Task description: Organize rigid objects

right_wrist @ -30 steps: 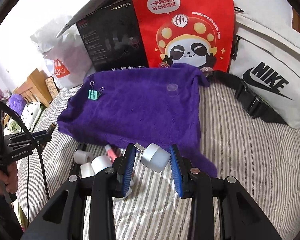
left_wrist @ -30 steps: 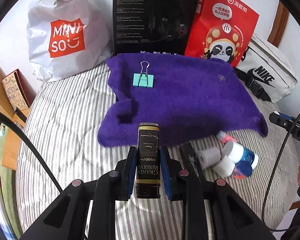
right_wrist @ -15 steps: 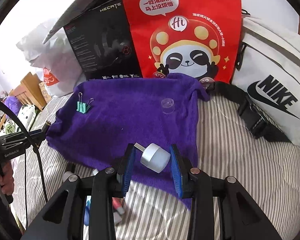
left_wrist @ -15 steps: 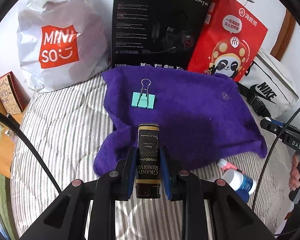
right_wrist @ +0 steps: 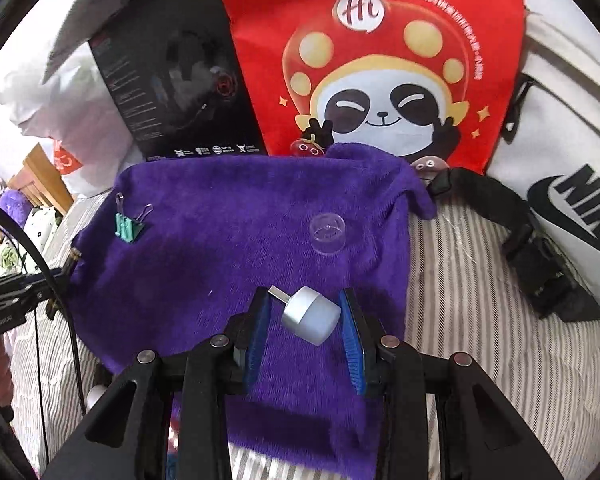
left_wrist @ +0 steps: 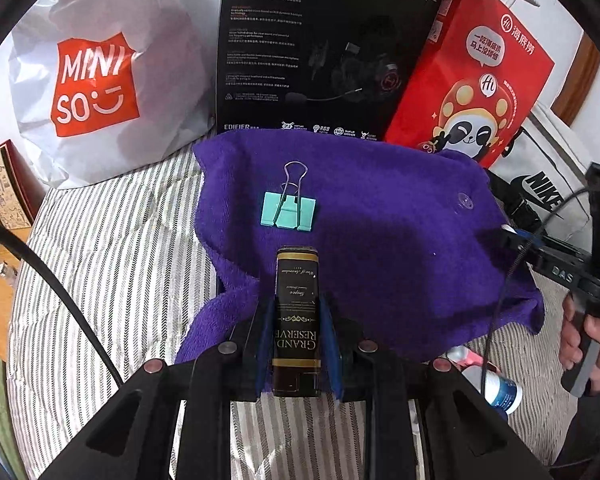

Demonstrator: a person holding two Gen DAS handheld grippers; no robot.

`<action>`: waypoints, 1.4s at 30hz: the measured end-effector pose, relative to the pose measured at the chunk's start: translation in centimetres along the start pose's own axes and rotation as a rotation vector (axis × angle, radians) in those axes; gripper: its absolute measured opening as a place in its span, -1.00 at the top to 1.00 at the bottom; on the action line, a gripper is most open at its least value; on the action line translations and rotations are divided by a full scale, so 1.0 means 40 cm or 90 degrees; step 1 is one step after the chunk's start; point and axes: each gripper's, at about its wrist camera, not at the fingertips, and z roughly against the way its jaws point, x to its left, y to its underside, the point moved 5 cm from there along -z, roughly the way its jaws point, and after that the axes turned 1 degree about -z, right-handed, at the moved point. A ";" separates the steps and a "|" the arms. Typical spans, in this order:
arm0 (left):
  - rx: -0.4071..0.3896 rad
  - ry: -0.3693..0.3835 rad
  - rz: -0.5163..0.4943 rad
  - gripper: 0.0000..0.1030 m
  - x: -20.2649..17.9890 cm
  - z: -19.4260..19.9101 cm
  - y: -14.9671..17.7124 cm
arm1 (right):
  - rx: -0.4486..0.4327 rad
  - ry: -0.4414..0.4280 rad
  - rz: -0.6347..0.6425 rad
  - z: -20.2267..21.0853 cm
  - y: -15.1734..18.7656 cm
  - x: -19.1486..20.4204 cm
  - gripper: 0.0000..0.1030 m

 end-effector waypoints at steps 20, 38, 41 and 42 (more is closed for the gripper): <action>0.011 0.010 0.008 0.56 0.021 -0.036 -0.015 | 0.034 0.044 0.025 -0.117 -0.031 -0.011 0.32; 0.026 -0.004 0.018 0.56 0.021 -0.105 -0.051 | 0.024 0.018 0.008 -0.030 -0.006 -0.014 0.02; 0.028 -0.023 0.028 0.56 0.028 -0.124 -0.059 | 0.013 0.013 -0.005 0.016 0.010 -0.017 0.02; 0.031 -0.022 0.028 0.56 0.029 -0.128 -0.060 | 0.008 0.011 -0.008 0.028 0.013 -0.016 0.02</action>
